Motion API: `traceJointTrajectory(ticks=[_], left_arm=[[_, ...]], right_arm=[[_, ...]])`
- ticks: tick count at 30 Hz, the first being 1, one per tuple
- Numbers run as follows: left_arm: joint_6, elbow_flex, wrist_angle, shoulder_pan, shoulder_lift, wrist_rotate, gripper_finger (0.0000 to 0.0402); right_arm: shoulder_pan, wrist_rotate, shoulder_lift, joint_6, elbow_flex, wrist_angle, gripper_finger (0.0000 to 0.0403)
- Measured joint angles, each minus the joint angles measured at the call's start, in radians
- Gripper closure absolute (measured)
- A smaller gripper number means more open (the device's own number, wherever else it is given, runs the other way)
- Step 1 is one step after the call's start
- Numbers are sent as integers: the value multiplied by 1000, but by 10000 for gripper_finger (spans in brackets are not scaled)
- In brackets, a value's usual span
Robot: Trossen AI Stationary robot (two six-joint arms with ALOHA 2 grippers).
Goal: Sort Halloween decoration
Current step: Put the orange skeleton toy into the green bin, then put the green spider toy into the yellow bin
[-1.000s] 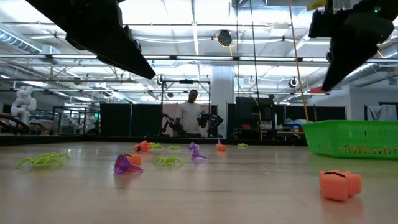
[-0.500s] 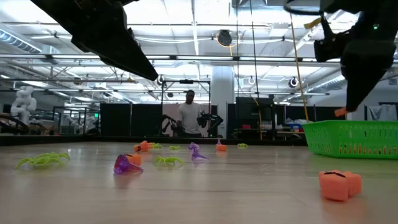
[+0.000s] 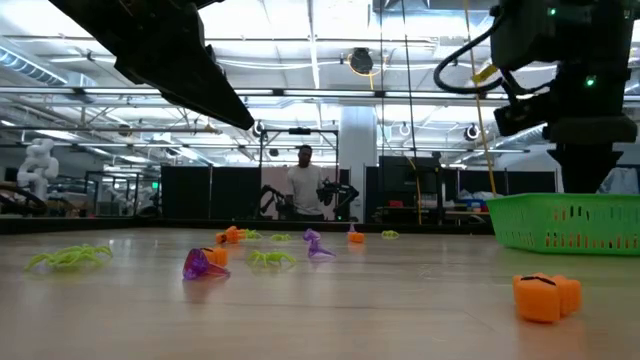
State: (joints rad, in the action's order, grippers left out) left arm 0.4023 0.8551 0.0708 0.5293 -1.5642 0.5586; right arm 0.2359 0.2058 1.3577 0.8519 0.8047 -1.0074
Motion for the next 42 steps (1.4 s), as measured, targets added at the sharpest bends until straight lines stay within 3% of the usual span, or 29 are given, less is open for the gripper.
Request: traceJointTrajectory(ticks=[6,21,30,42], left_arm=[[0,0,0,0,0,0,265],[3,0,1,0,0,0,265],[3,0,6,-22,0,19,265],[91,0,103,-121,0,20,265]], right_arm=[[0,1,35,-1,0,29,370],[9,12,-48,-4,0,40,274],[140,160,-167,38,0,196,276],[283,420,-178,-58,0,418,277]])
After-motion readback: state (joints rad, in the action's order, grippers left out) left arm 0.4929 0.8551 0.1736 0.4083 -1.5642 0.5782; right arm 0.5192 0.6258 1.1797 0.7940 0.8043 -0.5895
